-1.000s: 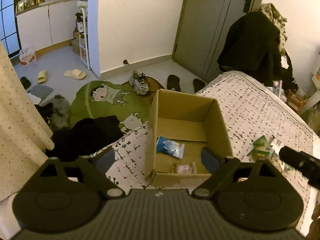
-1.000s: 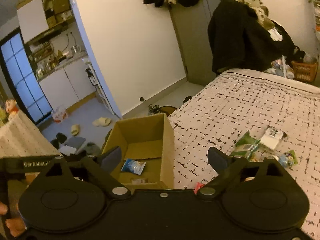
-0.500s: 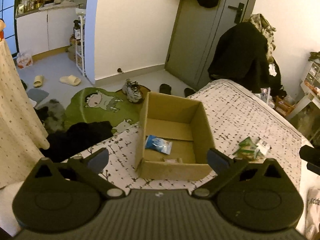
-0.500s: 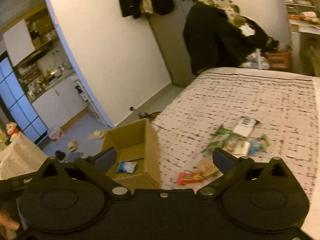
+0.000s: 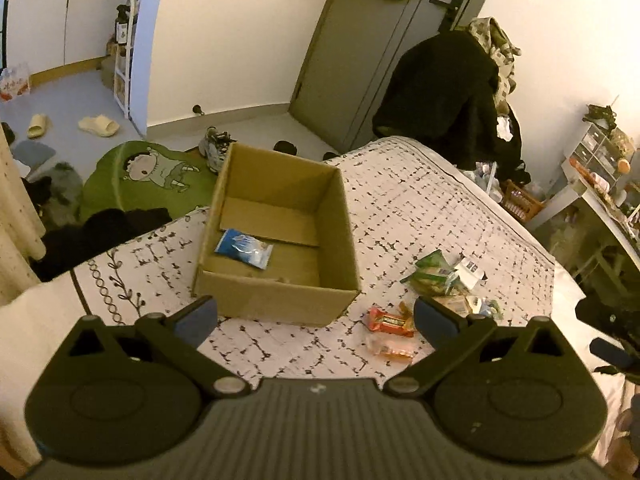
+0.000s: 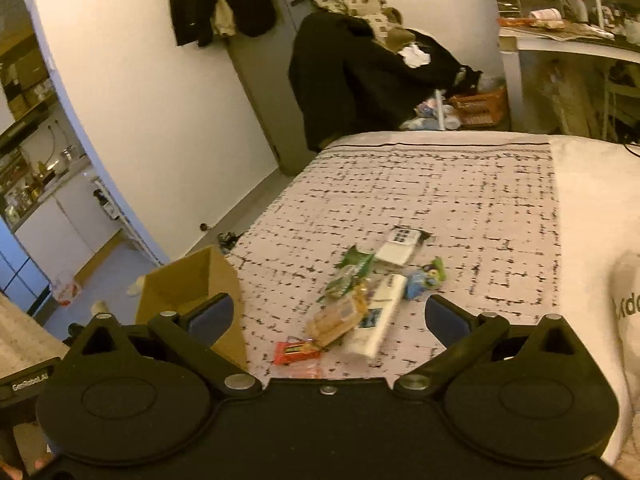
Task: Organize snacks
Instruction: 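Withdraw both open grippers from the box back toward the snack pile, then grasp the clear orange-filled packet with the left gripper while the right grasps the blueberry package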
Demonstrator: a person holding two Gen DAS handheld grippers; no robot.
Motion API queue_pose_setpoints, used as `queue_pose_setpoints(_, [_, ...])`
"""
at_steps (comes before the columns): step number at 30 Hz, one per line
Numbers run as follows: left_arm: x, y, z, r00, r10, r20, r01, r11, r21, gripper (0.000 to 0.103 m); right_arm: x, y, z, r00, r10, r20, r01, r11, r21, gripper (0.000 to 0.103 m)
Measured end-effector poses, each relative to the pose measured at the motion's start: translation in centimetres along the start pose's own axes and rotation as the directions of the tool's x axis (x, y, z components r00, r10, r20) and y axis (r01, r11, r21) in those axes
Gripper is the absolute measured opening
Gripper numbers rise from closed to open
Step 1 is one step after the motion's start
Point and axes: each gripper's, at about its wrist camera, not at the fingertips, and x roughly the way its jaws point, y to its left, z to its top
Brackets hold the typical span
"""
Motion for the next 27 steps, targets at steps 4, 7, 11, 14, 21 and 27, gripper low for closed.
queue_pose_setpoints(4, [0.6, -0.7, -0.4, 1.0, -0.021, -0.004, 0.021, 1.0, -0.012, 0.103, 0.4, -1.7, 0.1, 1.0, -0.025, -0.011, 0.026, 0.999, 0.033, 0.103])
queue_pose_setpoints(7, [1.0, -1.6, -0.7, 1.0, -0.005, 0.006, 0.005, 1.0, -0.002, 0.103, 0.7, -2.7, 0.1, 0.999, -0.033, -0.018, 0.034, 0.998, 0.051, 0.101])
queue_pose_setpoints(11, [1.6, -2.3, -1.1, 1.0, 0.002, 0.031, -0.001, 1.0, -0.011, 0.102, 1.5, -3.6, 0.3, 0.999, -0.019, -0.04, 0.022, 0.997, 0.075, 0.096])
queue_pose_setpoints(14, [2.5, -2.8, -1.5, 1.0, -0.006, 0.026, 0.006, 1.0, -0.016, 0.1, 2.4, -4.3, 0.4, 0.999, -0.017, -0.048, 0.024, 0.989, 0.143, 0.087])
queue_pose_setpoints(21, [5.1, -4.0, -2.4, 1.0, -0.027, -0.014, 0.026, 0.999, -0.029, 0.092, 5.6, -4.8, 0.1, 0.996, -0.003, -0.094, 0.028, 0.965, 0.262, 0.071])
queue_pose_setpoints(27, [7.6, -4.9, -3.3, 0.998, -0.035, -0.059, 0.034, 0.999, -0.015, 0.08, 8.4, -5.5, -0.6, 0.988, -0.011, -0.153, 0.061, 0.942, 0.33, 0.059])
